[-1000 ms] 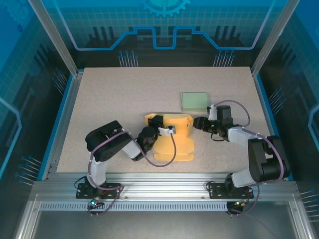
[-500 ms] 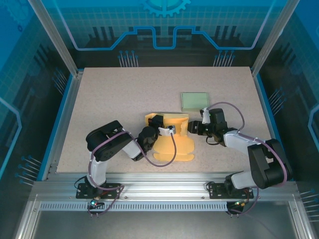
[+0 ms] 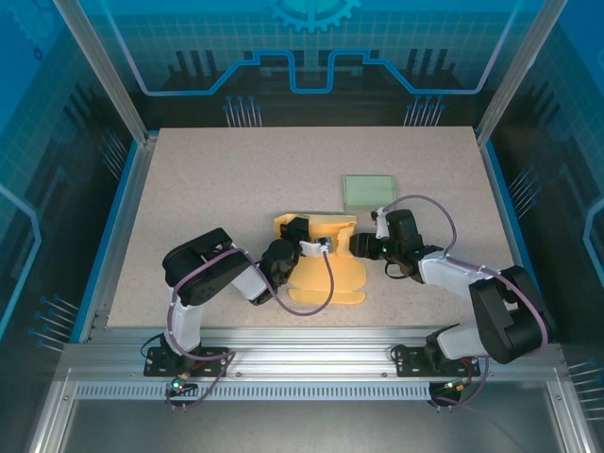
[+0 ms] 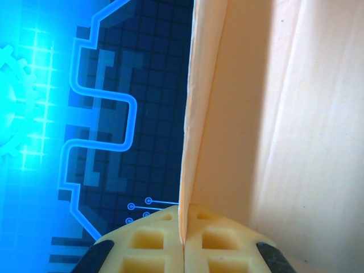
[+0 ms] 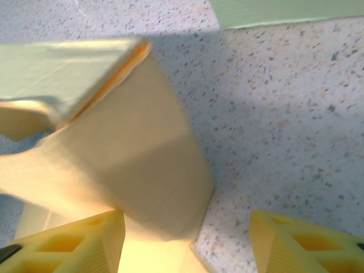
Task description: Fold the paper box
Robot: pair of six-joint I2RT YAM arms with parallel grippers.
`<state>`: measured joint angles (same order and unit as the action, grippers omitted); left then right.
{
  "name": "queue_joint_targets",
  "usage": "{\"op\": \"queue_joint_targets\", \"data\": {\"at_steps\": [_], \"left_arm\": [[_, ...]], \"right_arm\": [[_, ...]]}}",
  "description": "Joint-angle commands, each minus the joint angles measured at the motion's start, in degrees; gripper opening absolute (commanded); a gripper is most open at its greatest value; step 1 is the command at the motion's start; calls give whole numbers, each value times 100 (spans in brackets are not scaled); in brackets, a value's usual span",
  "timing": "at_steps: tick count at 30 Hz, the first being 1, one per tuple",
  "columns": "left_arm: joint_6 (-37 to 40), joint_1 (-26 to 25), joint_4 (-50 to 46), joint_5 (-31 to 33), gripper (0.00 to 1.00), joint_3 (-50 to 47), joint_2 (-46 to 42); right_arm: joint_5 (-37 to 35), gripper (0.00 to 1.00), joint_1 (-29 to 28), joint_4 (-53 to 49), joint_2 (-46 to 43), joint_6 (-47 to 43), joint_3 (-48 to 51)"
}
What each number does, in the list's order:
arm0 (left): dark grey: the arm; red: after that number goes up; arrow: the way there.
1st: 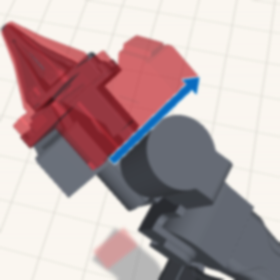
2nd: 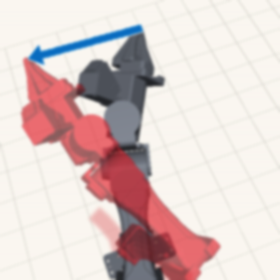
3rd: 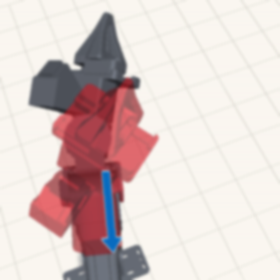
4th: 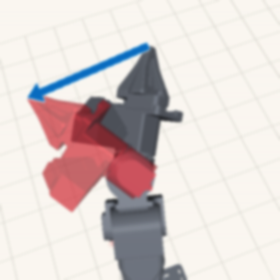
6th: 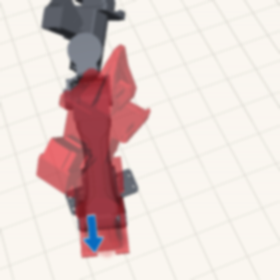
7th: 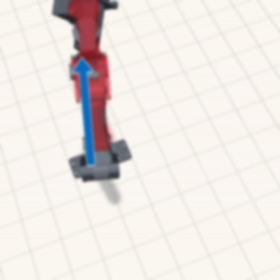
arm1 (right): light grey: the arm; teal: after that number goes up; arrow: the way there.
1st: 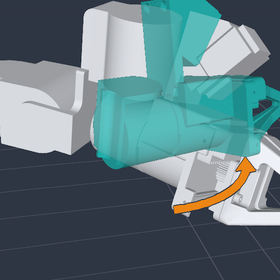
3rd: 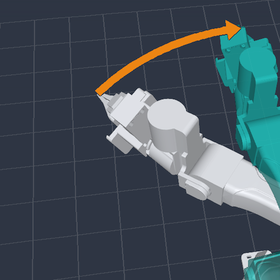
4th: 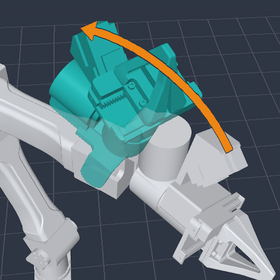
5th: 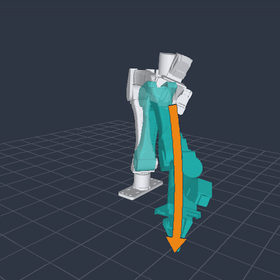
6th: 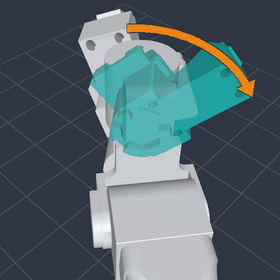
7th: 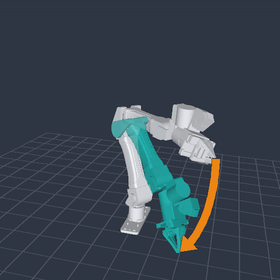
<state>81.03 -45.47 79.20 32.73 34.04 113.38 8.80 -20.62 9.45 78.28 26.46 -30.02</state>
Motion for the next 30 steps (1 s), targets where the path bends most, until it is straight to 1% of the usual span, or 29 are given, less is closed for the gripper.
{"op": "queue_joint_targets", "data": {"at_steps": [1, 5, 7, 14, 19, 25, 30], "left_arm": [[131, 3, 96, -53, 0, 42, 53], [181, -6, 97, -34, 0, 50, 61], [215, -19, 96, -72, 0, 33, 61], [211, -54, 96, -232, 0, -60, 0], [256, -65, 96, -272, 0, -91, 34], [387, -76, 96, -219, 0, -29, 155], [378, -84, 96, -215, 0, -29, 132]], "right_arm": [[-42, 61, -144, -82, -322, -80, 141], [-193, 63, -145, -111, -569, -123, 290], [-283, 64, -144, -93, -541, -155, 300], [-203, 63, -144, 155, -101, -360, 72], [-141, 63, -161, 510, 137, -444, -3], [-365, 64, -308, 876, 250, -478, 54], [-616, 64, -337, 856, 365, -512, 16]]}}
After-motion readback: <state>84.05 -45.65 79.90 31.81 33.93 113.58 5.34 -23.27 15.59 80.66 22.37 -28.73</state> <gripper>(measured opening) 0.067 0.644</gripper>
